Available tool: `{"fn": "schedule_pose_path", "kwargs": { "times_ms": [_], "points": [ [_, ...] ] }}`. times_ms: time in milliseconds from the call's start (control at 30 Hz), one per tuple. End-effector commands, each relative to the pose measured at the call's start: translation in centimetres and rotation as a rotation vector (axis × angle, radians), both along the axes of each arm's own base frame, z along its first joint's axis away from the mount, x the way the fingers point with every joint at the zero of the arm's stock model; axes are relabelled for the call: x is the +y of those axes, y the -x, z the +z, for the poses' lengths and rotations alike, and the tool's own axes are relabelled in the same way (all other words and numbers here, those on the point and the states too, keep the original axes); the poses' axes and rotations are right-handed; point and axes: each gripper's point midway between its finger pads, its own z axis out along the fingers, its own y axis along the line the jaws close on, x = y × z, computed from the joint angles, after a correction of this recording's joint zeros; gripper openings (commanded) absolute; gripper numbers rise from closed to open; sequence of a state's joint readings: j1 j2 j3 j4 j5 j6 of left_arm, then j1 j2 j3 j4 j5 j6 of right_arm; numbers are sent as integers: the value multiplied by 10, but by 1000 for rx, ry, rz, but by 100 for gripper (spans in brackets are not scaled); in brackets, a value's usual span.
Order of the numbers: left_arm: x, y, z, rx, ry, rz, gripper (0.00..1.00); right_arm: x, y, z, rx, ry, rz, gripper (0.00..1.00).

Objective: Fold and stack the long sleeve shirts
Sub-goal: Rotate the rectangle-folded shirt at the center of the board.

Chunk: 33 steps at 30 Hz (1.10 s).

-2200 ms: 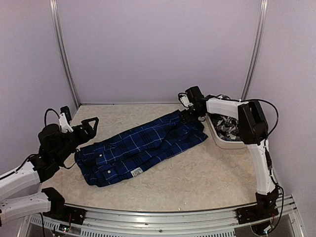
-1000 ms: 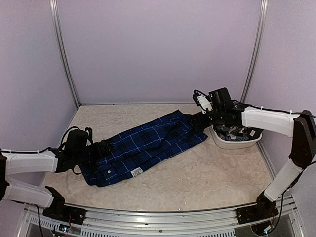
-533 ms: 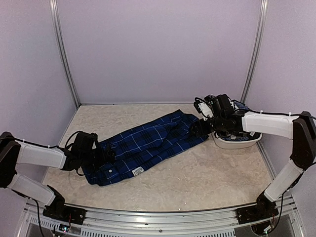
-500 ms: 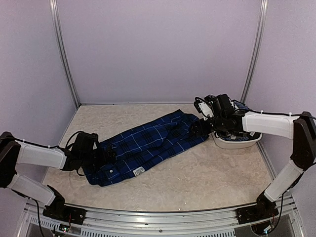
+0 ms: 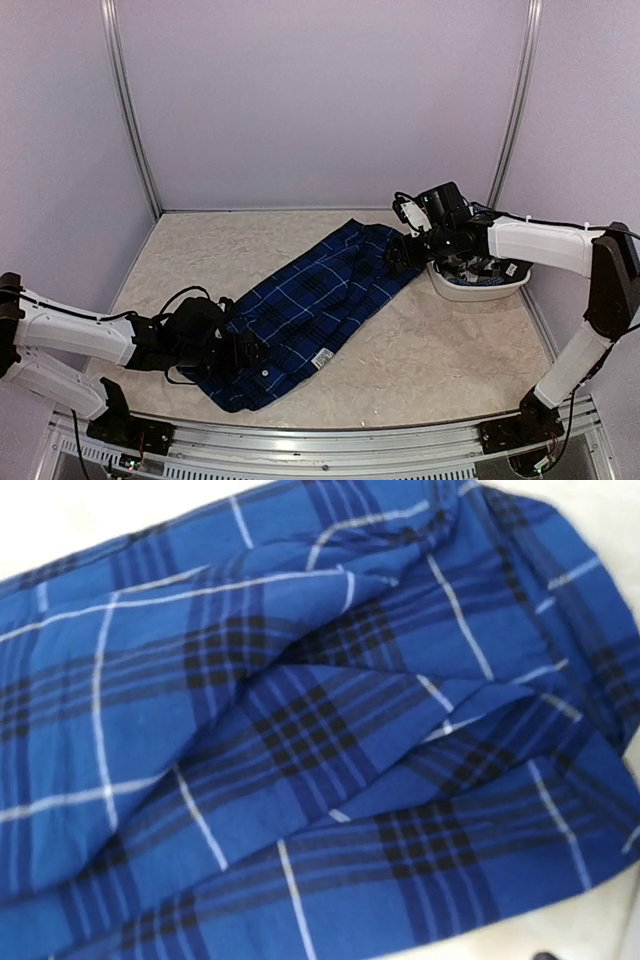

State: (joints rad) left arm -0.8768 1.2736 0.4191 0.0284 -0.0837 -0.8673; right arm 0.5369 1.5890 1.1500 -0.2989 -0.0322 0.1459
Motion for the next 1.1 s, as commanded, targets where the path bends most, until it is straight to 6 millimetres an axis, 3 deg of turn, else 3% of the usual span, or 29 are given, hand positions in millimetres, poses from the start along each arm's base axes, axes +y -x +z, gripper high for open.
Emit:
{"fn": "schedule_pose_path", "kwargs": {
  "times_ms": [0,200,433,633,900,1067],
  "points": [
    [0,39,-19,101,-41,-17,99,5,-13,-36,107,7,-35,86],
    [-29,69,-12,104,-51,-179,99,33,-50,-59,134,-48,-40,86],
    [-51,60,26,-49,-92,-283,99,58,-88,-90,186,-76,-32,84],
    [-43,38,60,-187,-82,-196,99,68,-102,-119,236,-80,-24,84],
    [-27,22,100,-309,-34,-92,99,78,-117,-142,264,-86,-14,83],
    [-21,17,108,-340,-39,-80,99,85,-131,-153,246,-74,26,83]
  ]
}}
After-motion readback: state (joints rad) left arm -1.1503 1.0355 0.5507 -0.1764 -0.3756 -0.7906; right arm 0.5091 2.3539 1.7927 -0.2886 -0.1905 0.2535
